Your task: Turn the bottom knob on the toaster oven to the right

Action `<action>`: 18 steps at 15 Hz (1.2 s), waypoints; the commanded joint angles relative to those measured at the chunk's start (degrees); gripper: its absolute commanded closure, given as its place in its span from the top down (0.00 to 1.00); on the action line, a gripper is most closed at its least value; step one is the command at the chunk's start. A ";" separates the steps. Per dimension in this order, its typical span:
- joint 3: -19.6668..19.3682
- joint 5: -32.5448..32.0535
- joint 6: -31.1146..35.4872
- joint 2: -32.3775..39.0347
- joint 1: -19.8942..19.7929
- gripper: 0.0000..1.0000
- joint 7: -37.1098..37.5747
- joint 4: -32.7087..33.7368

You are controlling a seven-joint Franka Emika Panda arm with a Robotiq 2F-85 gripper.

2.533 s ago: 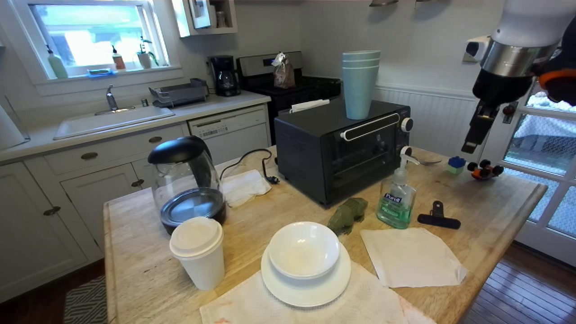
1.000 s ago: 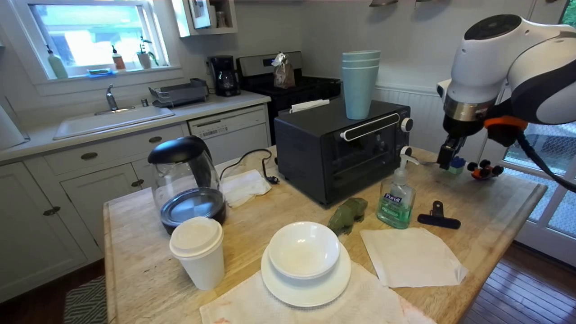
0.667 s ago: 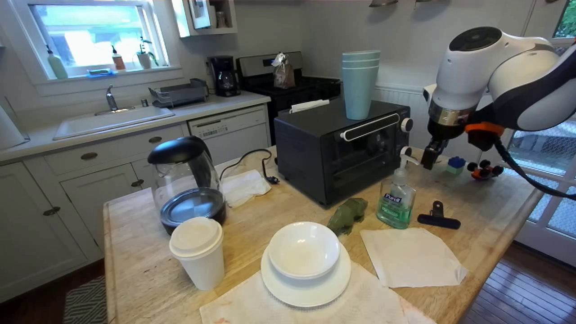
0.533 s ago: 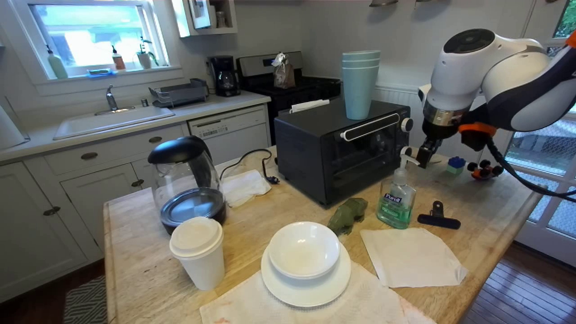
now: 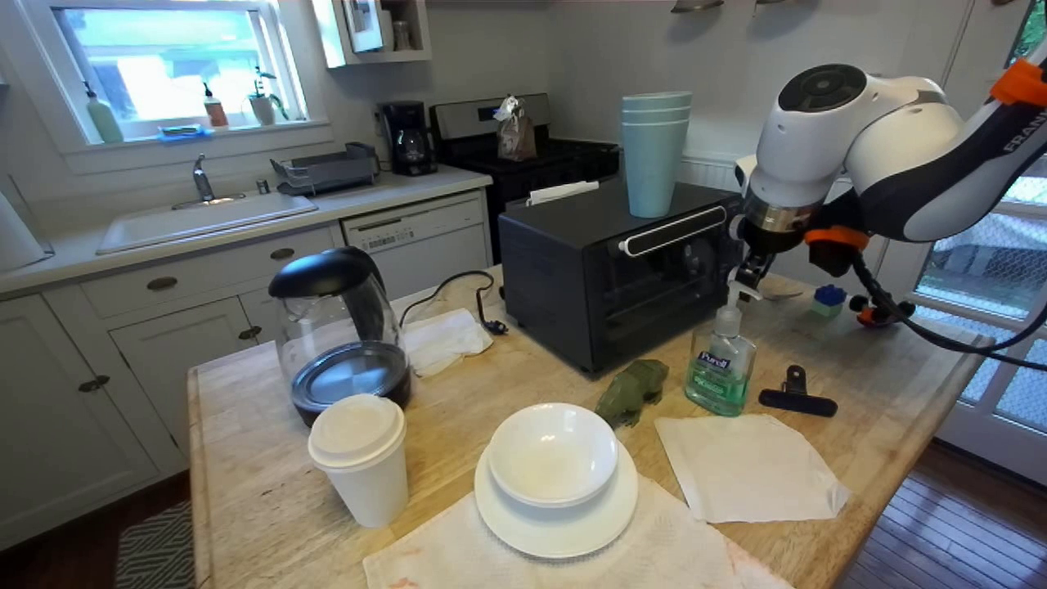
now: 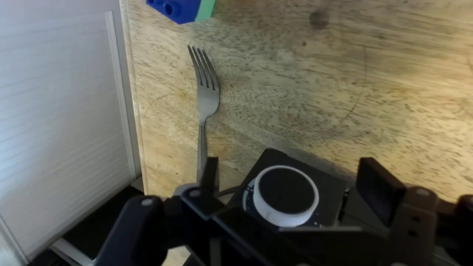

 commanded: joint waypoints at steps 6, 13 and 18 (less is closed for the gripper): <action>-0.70 -4.84 1.37 3.76 0.62 0.91 4.02 3.93; -0.54 -4.30 1.87 4.47 0.45 0.75 3.84 4.73; -0.68 -4.39 1.44 4.30 0.64 0.64 4.42 5.01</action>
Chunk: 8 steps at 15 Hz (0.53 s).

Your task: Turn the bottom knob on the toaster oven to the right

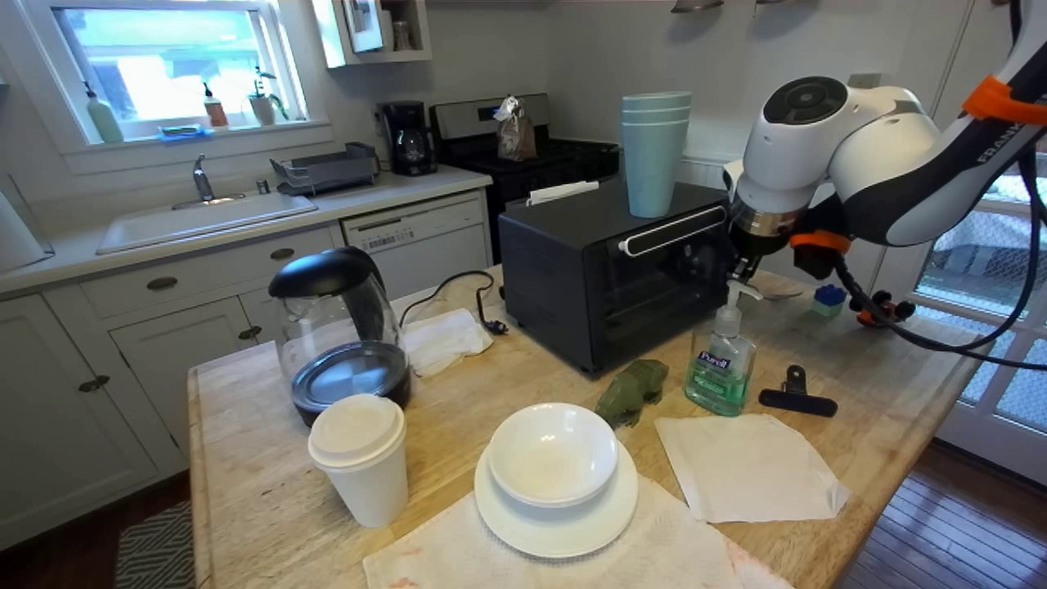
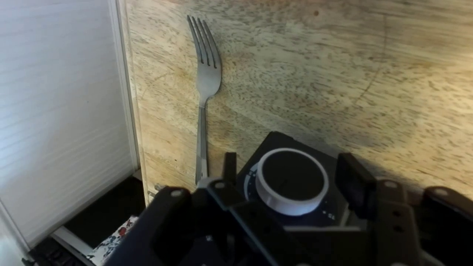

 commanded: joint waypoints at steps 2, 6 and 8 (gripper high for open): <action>-0.65 -1.76 0.79 1.11 0.39 0.52 2.33 1.45; -0.60 -1.77 0.91 1.17 0.42 0.33 2.41 1.36; -0.56 -1.57 0.95 1.27 0.32 0.22 2.19 1.42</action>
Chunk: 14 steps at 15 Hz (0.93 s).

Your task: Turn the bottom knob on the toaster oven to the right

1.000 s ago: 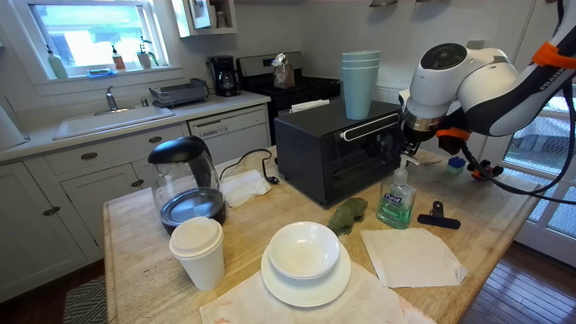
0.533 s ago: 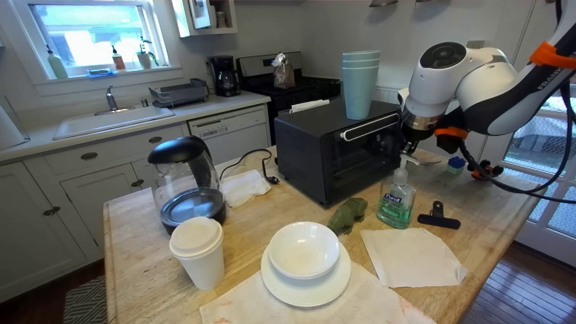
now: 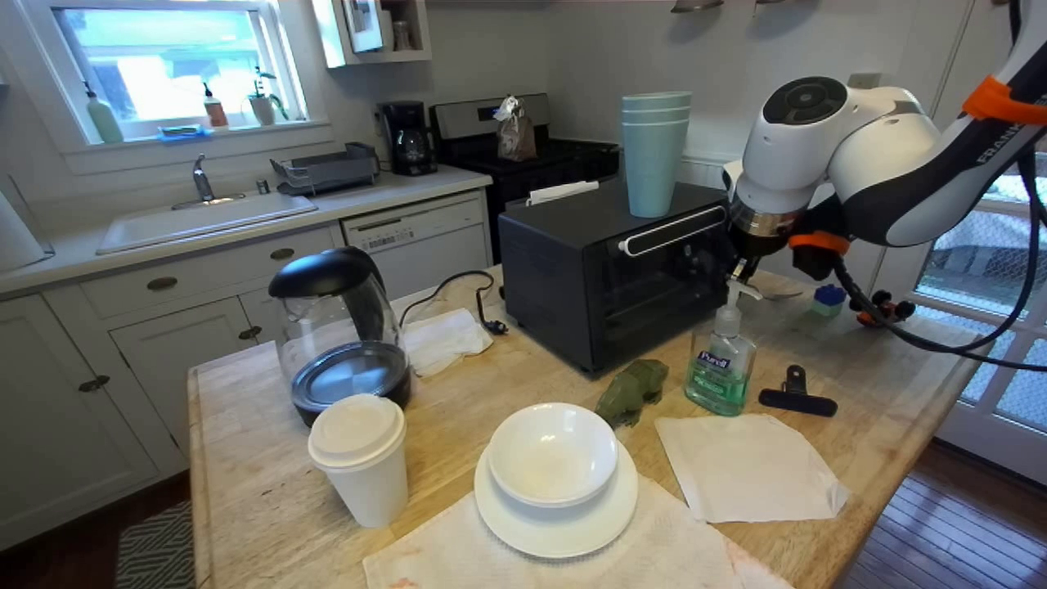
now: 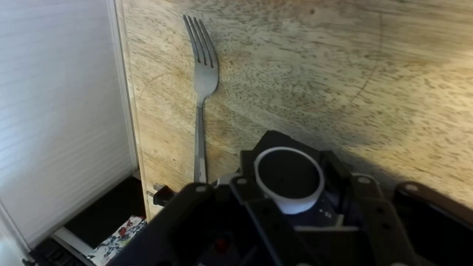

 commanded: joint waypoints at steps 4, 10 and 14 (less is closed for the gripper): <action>-0.23 0.31 1.15 1.59 -0.52 0.22 1.03 1.40; 2.20 13.35 3.02 2.68 -4.83 0.22 -3.83 0.52; 3.49 18.91 3.61 2.74 -6.54 0.22 -6.57 0.54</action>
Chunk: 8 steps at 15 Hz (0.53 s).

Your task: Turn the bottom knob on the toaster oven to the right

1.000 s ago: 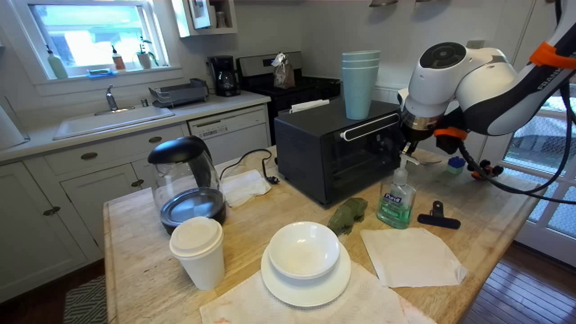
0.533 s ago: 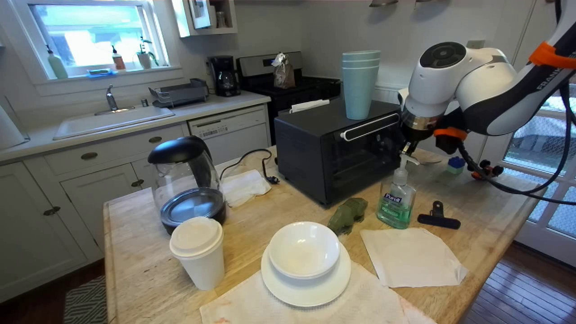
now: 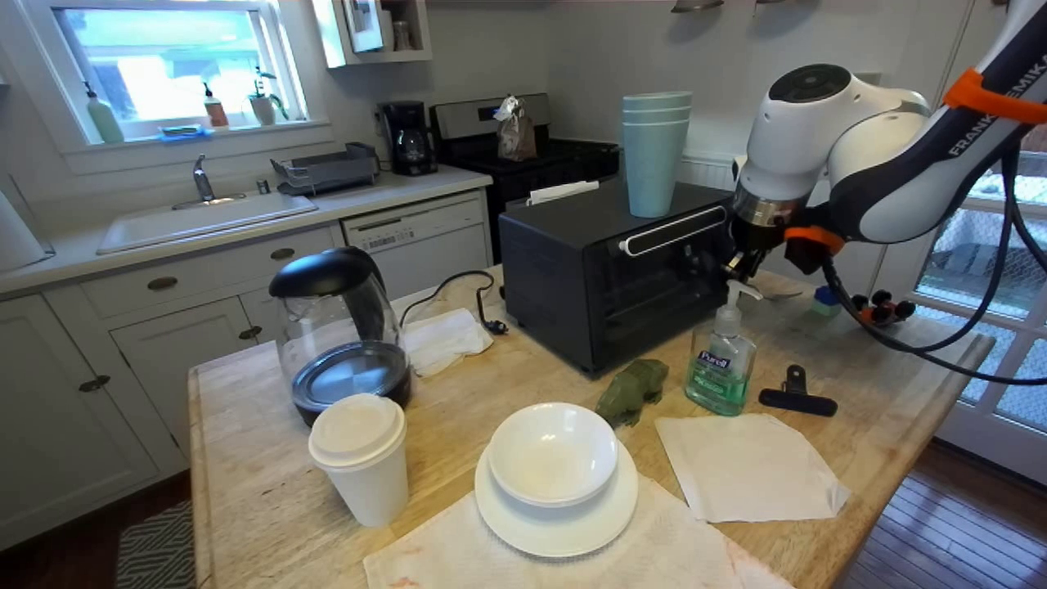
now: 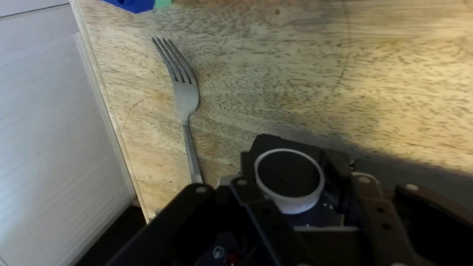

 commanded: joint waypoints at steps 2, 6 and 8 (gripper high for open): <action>1.50 6.41 2.16 2.88 -3.73 0.22 -2.60 0.81; 3.39 11.82 1.54 3.57 -5.37 0.22 -5.05 0.88; 4.35 14.73 1.80 3.76 -6.25 0.22 -6.17 1.10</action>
